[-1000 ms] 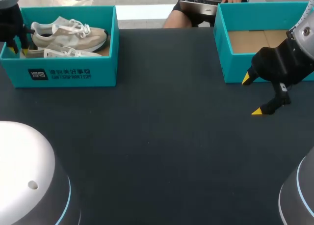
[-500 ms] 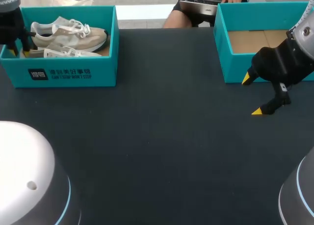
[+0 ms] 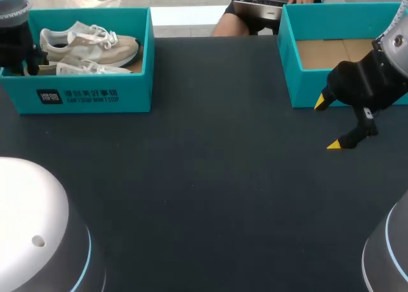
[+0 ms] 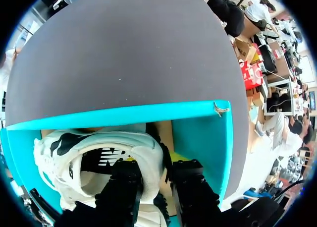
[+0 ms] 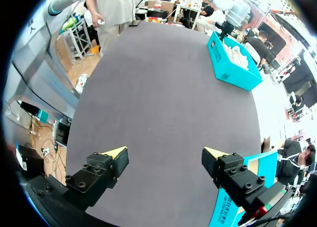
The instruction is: Take the shoe out of the shoebox, open the shoe tongue, remove and reinsert the insole, then place the shoe into the shoebox
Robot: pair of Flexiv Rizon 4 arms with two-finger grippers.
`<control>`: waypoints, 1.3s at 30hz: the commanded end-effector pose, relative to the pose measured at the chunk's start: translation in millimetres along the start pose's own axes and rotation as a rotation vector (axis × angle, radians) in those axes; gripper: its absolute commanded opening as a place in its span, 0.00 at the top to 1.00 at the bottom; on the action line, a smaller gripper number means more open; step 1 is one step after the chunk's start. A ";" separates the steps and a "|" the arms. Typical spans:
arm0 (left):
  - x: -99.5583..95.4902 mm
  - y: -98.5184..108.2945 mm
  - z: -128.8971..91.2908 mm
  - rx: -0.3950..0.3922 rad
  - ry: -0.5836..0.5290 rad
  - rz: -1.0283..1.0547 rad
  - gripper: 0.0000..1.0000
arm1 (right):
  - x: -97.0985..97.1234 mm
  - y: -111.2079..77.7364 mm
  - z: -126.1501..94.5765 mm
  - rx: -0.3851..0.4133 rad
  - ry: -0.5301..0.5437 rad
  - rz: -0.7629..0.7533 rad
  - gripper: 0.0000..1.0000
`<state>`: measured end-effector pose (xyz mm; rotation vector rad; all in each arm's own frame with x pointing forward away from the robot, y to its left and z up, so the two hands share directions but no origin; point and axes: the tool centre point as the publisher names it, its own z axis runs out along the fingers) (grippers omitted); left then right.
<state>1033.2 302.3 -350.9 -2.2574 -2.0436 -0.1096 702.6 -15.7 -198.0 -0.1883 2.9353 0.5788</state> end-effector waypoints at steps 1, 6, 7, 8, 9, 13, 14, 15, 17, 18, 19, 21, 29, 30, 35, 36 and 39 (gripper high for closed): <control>-0.6 4.0 -7.4 0.011 0.031 0.013 1.00 | -0.8 0.0 1.4 0.001 0.001 0.000 0.00; 6.4 0.6 -32.9 0.043 0.105 0.053 1.00 | -0.8 0.0 1.4 0.001 0.001 0.000 0.00; 7.8 -0.5 -39.6 0.036 0.101 0.044 1.00 | -0.8 0.0 1.4 0.001 0.001 0.000 0.00; 9.4 -1.8 -47.2 0.040 0.113 0.045 1.00 | -0.8 0.0 1.4 0.001 0.001 0.000 0.00; 10.4 -3.3 -53.6 0.033 0.127 0.046 1.00 | -0.8 0.0 1.4 0.001 0.001 0.000 0.00; 16.3 -8.3 -86.2 0.042 0.121 0.028 1.00 | -0.8 0.0 1.4 0.001 0.001 0.000 0.00; 17.6 -9.0 -94.6 0.048 0.131 0.028 1.00 | -0.8 0.0 1.4 0.001 0.001 0.000 0.00; 19.3 -9.3 -104.3 0.049 0.122 0.023 1.00 | -0.8 0.0 1.4 0.001 0.001 0.000 0.00; 22.6 -9.6 -122.9 0.048 0.134 0.022 1.00 | -0.8 0.0 1.4 0.001 0.001 0.000 0.00; 24.5 -9.9 -132.3 0.032 0.150 0.012 1.00 | -0.8 0.0 1.4 0.001 0.001 0.000 0.00; 26.3 -10.9 -141.8 0.027 0.167 0.009 1.00 | -0.8 0.0 1.4 0.001 0.001 0.000 0.00; 30.8 -13.5 -161.7 0.007 0.156 -0.016 1.00 | -0.8 0.0 1.4 0.001 0.001 0.000 0.00; 49.2 -23.2 -213.8 -0.020 0.087 -0.076 1.00 | -0.8 0.0 1.4 0.001 0.001 0.000 0.00; 51.1 -23.9 -216.9 -0.035 0.088 -0.092 1.00 | -0.8 0.0 1.4 0.001 0.001 0.000 0.00; 51.1 -23.9 -216.9 -0.035 0.088 -0.092 1.00 | -0.8 0.0 1.4 0.001 0.001 0.000 0.00; 51.1 -23.9 -216.9 -0.035 0.088 -0.092 1.00 | -0.8 0.0 1.4 0.001 0.001 0.000 0.00; 51.1 -23.9 -216.9 -0.035 0.088 -0.092 1.00 | -0.8 0.0 1.4 0.001 0.001 0.000 0.00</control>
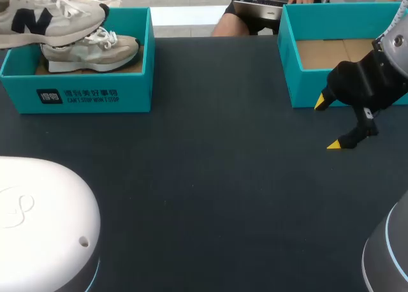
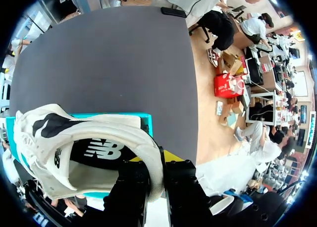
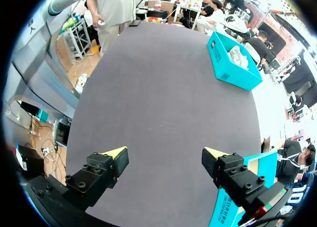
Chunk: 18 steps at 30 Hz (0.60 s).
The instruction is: Take the shoe out of the shoebox, open the shoe tongue, remove and reinsert the insole, then place the shoe into the shoebox
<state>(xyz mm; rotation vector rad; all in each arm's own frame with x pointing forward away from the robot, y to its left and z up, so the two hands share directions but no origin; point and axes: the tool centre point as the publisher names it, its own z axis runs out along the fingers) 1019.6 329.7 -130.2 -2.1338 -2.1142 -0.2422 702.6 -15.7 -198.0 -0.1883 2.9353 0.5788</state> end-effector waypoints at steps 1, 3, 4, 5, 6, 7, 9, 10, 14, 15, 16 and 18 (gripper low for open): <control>0.0 -2.9 -1.3 -0.006 0.000 0.000 1.00 | -0.8 0.0 1.4 0.001 0.001 0.000 0.00; 0.0 -2.9 -1.3 -0.006 0.000 0.000 1.00 | -0.8 0.0 1.4 0.001 0.001 0.000 0.00; 0.0 -2.9 -1.3 -0.006 0.000 0.000 1.00 | -0.8 0.0 1.4 0.001 0.001 0.000 0.00; 0.0 -2.9 -1.3 -0.006 0.000 0.000 1.00 | -0.8 0.0 1.4 0.001 0.001 0.000 0.00; 0.0 -2.9 -1.3 -0.006 0.000 0.000 1.00 | -0.8 0.0 1.4 0.001 0.001 0.000 0.00; 0.0 -2.9 -1.3 -0.006 0.000 0.000 1.00 | -0.8 0.0 1.4 0.001 0.001 0.000 0.00; -1.9 -21.7 6.4 -0.010 0.021 0.003 1.00 | -0.8 0.0 1.4 0.001 0.001 0.000 0.00; -3.8 -31.9 7.5 -0.024 0.027 -0.005 1.00 | -0.8 0.0 1.4 0.001 0.001 0.000 0.00; -15.6 -65.2 6.9 -0.062 0.108 -0.090 1.00 | -0.8 0.0 1.4 0.001 0.001 0.000 0.00; -19.3 -74.5 5.5 -0.059 0.093 -0.092 1.00 | -0.8 0.0 1.4 0.001 0.001 0.000 0.00; -22.8 -81.7 4.5 -0.084 0.120 -0.118 1.00 | -0.8 0.0 1.4 0.001 0.001 0.000 0.00; -30.0 -94.9 1.4 -0.130 0.138 -0.161 1.00 | -0.8 0.0 1.4 0.001 0.001 0.000 0.00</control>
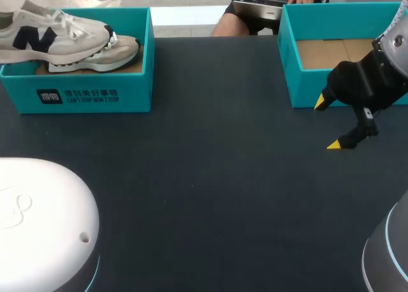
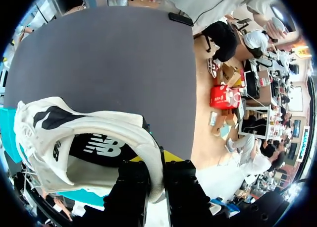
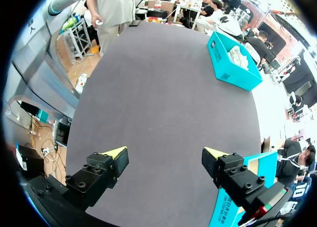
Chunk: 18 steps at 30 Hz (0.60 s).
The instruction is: Take the shoe out of the shoebox, open the shoe tongue, remove and reinsert the insole, then place the shoe into the shoebox
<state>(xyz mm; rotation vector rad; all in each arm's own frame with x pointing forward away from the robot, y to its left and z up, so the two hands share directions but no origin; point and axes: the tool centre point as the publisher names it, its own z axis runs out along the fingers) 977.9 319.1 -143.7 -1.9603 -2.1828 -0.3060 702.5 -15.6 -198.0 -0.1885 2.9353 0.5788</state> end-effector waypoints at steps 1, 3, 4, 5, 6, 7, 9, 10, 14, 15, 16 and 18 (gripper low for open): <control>-11.5 -59.5 -10.6 -0.173 0.072 -0.100 1.00 | -0.8 0.0 1.4 0.001 0.001 0.000 0.00; -14.5 -70.3 -16.6 -0.169 0.039 -0.129 1.00 | -0.8 0.0 1.4 0.001 0.001 0.000 0.00; -16.2 -74.2 -18.6 -0.166 0.049 -0.150 1.00 | -0.8 0.0 1.4 0.001 0.001 0.000 0.00; -17.9 -77.5 -20.6 -0.159 0.022 -0.142 1.00 | -0.8 0.0 1.4 0.001 0.001 0.000 0.00; -19.6 -80.7 -23.0 -0.165 0.020 -0.159 1.00 | -0.8 0.0 1.4 0.001 0.001 0.000 0.00; -22.4 -85.6 -25.3 -0.167 0.018 -0.163 1.00 | -0.8 0.0 1.4 0.001 0.001 0.000 0.00; -28.9 -94.5 -28.7 -0.137 -0.003 -0.158 1.00 | -0.8 0.0 1.4 0.001 0.001 0.000 0.00; -33.0 -99.8 -30.0 -0.131 -0.004 -0.145 1.00 | -0.8 0.0 1.4 0.001 0.001 0.000 0.00; -53.0 -129.2 -34.7 -0.107 -0.031 -0.118 1.00 | -0.8 0.0 1.4 0.001 0.001 0.000 0.00; -59.2 -136.5 -35.6 -0.116 -0.023 -0.095 1.00 | -0.8 0.0 1.4 0.001 0.001 0.000 0.00; -64.7 -143.0 -35.8 -0.137 -0.024 -0.100 1.00 | -0.8 0.0 1.4 0.001 0.001 0.000 0.00; -75.2 -155.8 -35.4 -0.131 -0.022 -0.064 1.00 | -0.8 0.0 1.4 0.001 0.001 0.000 0.00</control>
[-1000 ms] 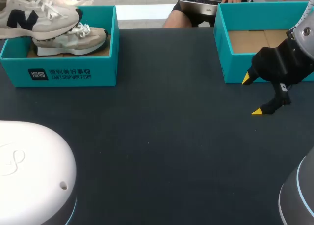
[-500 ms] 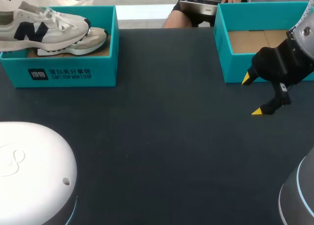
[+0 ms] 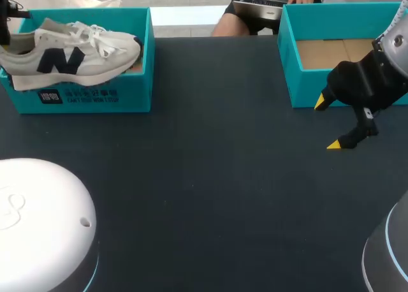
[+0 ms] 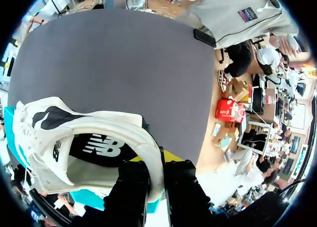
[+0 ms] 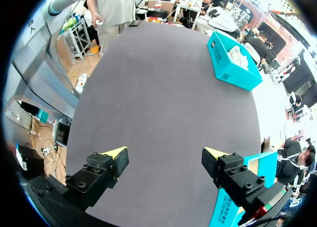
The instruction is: Take the shoe out of the shoebox, open the shoe tongue, remove and reinsert the insole, then place the shoe into the shoebox
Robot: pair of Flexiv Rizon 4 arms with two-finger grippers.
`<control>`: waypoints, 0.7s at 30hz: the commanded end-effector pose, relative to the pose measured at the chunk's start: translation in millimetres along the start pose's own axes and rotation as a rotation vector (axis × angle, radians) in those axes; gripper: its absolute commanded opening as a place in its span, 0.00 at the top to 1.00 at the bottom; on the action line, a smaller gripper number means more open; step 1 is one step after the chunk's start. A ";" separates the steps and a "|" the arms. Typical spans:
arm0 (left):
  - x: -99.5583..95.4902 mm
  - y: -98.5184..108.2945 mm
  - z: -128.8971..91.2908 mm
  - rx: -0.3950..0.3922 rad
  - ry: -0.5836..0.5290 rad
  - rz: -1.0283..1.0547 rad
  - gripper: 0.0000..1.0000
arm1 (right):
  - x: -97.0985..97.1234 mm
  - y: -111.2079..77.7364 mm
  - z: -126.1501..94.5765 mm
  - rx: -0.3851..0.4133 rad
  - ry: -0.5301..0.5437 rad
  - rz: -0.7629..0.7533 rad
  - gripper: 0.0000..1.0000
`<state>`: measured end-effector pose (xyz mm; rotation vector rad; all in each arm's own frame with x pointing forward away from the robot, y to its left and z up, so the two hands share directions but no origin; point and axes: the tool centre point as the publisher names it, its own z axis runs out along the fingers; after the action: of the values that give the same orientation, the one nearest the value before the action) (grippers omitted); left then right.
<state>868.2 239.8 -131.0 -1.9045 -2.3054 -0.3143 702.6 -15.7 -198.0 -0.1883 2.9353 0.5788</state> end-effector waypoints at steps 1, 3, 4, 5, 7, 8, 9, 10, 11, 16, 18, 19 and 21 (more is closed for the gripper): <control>-16.4 -46.2 -1.3 -0.105 0.007 0.027 1.00 | -0.8 0.0 1.4 0.001 0.001 0.000 0.00; -27.0 -56.9 0.2 -0.091 0.002 0.062 1.00 | -0.8 0.0 1.4 0.001 0.001 0.000 0.00; -31.3 -62.6 0.1 -0.084 -0.013 0.065 1.00 | -0.8 0.0 1.4 0.001 0.001 0.000 0.00; -36.1 -68.9 -0.6 -0.084 -0.018 0.079 1.00 | -0.8 0.0 1.4 0.001 0.001 0.000 0.00; -44.9 -81.1 -1.9 -0.077 -0.040 0.101 1.00 | -0.8 0.0 1.4 0.001 0.001 0.000 0.00; -49.9 -88.0 -2.0 -0.070 -0.043 0.118 1.00 | -0.8 0.0 1.4 0.001 0.001 0.000 0.00; -54.1 -92.9 -2.0 -0.070 -0.054 0.117 1.00 | -0.8 0.0 1.4 0.001 0.001 0.000 0.00; -58.5 -97.3 -1.6 -0.063 -0.062 0.117 1.00 | -0.8 0.0 1.4 0.001 0.001 0.000 0.00; -63.0 -100.7 -0.7 -0.053 -0.068 0.123 1.00 | -0.8 0.0 1.4 0.001 0.001 0.000 0.00; -83.5 -123.1 1.3 -0.019 -0.084 0.182 1.00 | -0.8 0.0 1.4 0.001 0.001 0.000 0.00; -86.7 -127.7 1.5 -0.003 -0.092 0.219 1.00 | -0.8 0.0 1.4 0.001 0.001 0.000 0.00; -86.7 -127.7 1.5 -0.003 -0.092 0.219 1.00 | -0.8 0.0 1.4 0.001 0.001 0.000 0.00; -86.7 -127.7 1.5 -0.003 -0.092 0.219 1.00 | -0.8 0.0 1.4 0.001 0.001 0.000 0.00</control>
<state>762.9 132.5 -163.9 -2.1753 -2.1108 -0.1895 702.6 -15.7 -198.1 -0.1881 2.9353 0.5788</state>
